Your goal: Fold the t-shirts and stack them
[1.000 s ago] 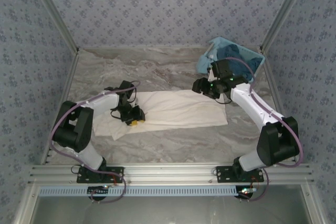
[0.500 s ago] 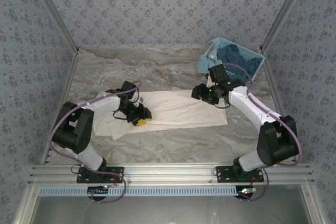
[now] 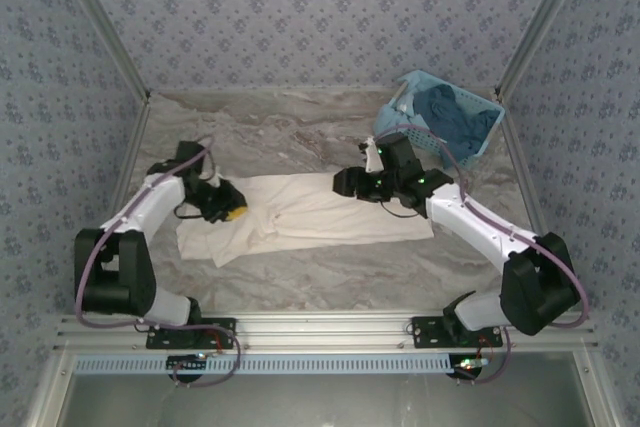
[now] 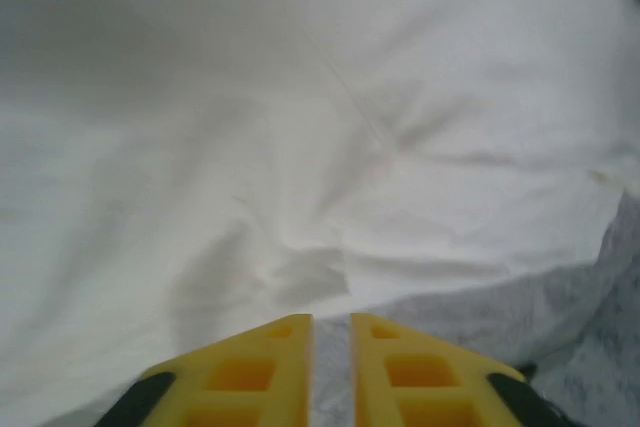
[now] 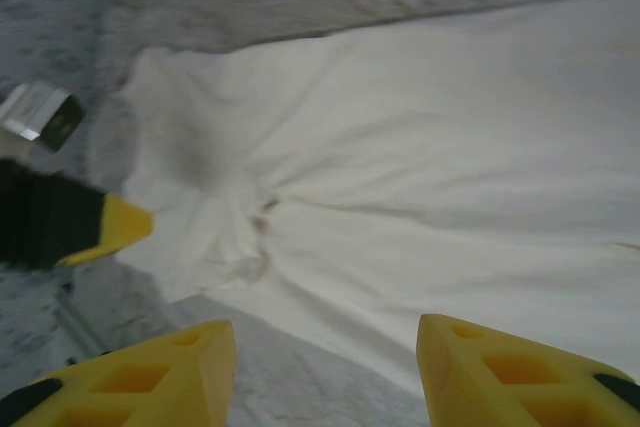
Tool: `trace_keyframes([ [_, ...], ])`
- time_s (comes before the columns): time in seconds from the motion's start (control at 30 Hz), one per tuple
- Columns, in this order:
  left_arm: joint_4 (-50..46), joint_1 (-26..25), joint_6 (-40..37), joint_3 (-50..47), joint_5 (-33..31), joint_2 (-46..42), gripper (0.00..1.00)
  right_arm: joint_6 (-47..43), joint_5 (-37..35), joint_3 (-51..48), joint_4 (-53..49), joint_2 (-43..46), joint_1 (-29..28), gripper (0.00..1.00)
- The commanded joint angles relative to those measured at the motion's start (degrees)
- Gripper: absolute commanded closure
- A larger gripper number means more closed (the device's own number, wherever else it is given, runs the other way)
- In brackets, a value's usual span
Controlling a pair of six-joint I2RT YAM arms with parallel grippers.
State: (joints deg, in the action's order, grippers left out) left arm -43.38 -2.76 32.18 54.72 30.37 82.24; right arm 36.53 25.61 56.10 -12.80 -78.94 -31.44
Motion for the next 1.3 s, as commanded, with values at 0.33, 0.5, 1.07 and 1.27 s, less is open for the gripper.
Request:
trace_keyframes([
  [0.33,4.18,16.72,-7.75,-2.03,-5.62,8.46,0.71,3.19,7.28,0.35,7.10,-2.15,-2.24,0.46],
  [0.5,8.48,16.90,-9.01,-2.48,-7.63,11.36,0.71,3.11,6.91,0.09,7.52,-2.27,-2.39,0.45],
  [1.07,12.02,16.89,-8.81,-2.44,-9.35,13.57,0.70,3.36,7.18,0.15,6.94,-2.72,-2.38,0.45],
  [1.27,11.50,16.61,-8.35,-1.31,-7.51,12.44,0.77,3.47,7.07,0.03,6.73,-2.93,-2.31,0.45],
])
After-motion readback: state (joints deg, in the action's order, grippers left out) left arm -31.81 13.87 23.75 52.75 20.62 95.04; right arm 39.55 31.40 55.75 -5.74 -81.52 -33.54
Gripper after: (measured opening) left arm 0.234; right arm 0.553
